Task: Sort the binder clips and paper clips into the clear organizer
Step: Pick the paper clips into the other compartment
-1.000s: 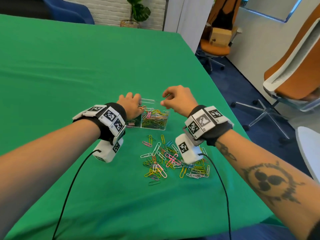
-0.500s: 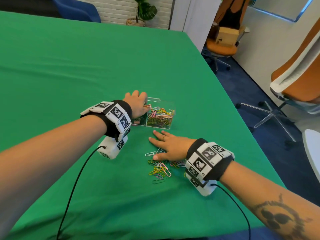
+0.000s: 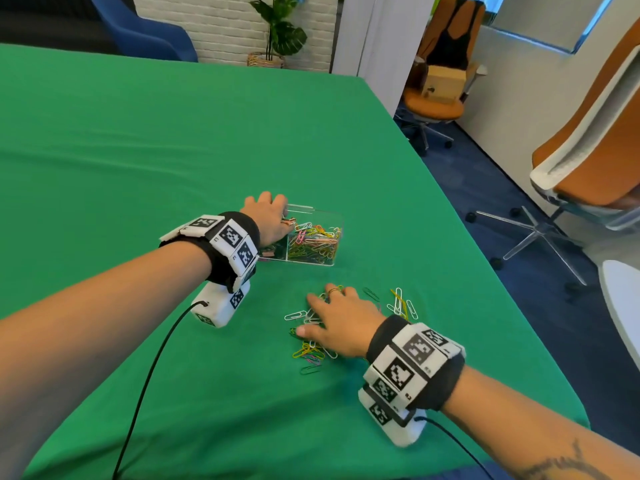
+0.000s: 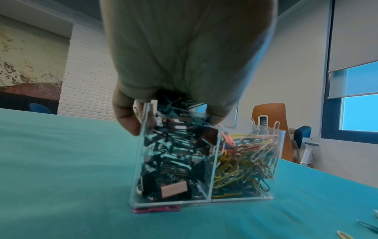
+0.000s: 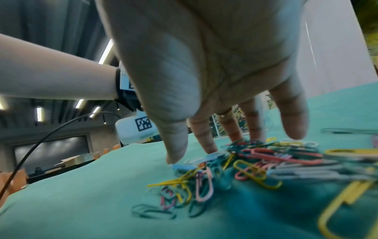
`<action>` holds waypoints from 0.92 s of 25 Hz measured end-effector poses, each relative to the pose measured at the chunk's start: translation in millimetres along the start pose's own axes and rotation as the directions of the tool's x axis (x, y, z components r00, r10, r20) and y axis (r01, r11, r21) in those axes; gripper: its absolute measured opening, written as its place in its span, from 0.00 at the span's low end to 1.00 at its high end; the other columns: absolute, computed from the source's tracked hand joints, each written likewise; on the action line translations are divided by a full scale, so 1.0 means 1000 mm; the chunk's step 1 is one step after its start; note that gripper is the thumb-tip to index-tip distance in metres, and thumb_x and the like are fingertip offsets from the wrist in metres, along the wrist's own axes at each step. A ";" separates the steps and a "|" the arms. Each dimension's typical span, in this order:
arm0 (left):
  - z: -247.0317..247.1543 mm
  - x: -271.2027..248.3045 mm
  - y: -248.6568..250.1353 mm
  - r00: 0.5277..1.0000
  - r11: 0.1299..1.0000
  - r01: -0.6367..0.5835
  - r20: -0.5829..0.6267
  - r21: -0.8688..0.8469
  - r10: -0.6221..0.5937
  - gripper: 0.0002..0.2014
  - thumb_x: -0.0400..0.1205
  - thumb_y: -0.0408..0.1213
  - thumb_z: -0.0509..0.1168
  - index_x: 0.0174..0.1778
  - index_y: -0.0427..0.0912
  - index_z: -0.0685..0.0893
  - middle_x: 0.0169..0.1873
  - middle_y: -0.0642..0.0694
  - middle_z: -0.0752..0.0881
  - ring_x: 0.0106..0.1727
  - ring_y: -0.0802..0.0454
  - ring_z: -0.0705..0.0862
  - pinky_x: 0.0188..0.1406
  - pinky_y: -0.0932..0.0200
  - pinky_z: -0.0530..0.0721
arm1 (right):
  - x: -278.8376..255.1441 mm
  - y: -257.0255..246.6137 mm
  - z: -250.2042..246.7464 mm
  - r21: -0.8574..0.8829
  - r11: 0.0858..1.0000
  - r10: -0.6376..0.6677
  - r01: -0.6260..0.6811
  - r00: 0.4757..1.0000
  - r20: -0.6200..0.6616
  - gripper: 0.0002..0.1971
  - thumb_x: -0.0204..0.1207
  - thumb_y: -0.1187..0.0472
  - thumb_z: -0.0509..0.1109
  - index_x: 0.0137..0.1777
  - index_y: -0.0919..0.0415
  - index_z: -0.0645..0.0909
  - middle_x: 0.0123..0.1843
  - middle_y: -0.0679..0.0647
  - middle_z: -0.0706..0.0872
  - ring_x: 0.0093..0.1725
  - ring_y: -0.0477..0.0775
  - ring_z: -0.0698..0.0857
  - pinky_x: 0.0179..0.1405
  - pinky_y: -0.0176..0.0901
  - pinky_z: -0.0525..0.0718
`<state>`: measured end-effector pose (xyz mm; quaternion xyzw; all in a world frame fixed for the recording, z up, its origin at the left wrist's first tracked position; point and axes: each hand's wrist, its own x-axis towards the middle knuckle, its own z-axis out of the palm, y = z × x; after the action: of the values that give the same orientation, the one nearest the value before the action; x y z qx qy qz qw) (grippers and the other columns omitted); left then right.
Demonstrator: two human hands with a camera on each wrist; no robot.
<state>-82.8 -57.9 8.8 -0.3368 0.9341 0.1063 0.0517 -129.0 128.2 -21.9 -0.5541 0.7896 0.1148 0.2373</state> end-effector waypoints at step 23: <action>0.002 0.002 -0.001 1.000 1.000 0.008 -0.026 0.009 -0.008 0.19 0.83 0.48 0.55 0.64 0.38 0.69 0.63 0.34 0.72 0.64 0.34 0.72 0.68 0.43 0.72 | -0.028 0.089 0.008 -0.082 0.986 -0.157 0.148 0.981 -0.113 0.46 0.68 0.28 0.51 0.83 0.47 0.43 0.86 0.55 0.41 0.85 0.55 0.48 0.79 0.60 0.63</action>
<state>-83.5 -59.6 6.5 -0.3415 0.9339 0.0974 0.0414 -201.7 186.4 -22.3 -0.6271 0.7529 0.0919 0.1773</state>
